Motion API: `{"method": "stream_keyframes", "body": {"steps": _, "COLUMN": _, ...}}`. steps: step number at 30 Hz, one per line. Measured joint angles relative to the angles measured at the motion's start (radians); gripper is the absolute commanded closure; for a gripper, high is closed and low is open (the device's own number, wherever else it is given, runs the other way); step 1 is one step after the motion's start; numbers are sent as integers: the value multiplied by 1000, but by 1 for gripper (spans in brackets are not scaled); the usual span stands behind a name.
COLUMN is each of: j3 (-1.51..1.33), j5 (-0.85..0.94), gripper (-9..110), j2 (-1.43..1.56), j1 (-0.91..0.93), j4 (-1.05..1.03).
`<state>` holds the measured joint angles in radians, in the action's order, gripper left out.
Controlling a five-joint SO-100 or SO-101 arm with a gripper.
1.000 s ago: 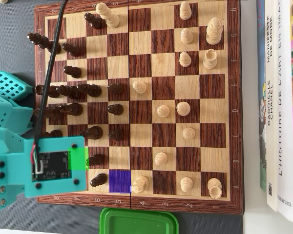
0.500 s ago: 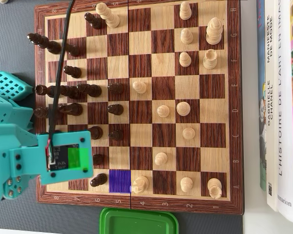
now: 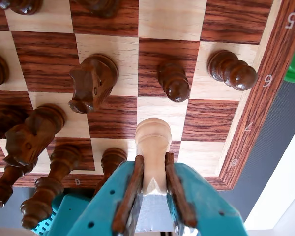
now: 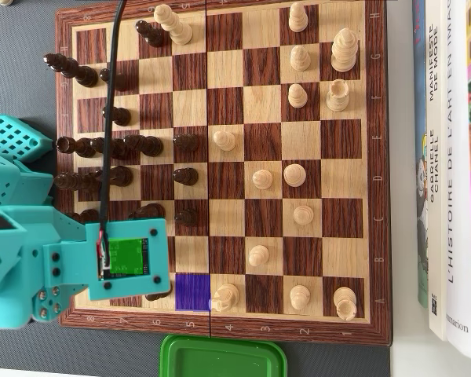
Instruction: Play chess
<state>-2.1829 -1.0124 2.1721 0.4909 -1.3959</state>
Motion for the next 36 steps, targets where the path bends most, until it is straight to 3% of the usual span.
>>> {"method": "stream_keyframes", "body": {"steps": 36, "j3": -51, "j5": 84, "gripper": 100, "j2": -31, "j1": 48, "j4": 51}}
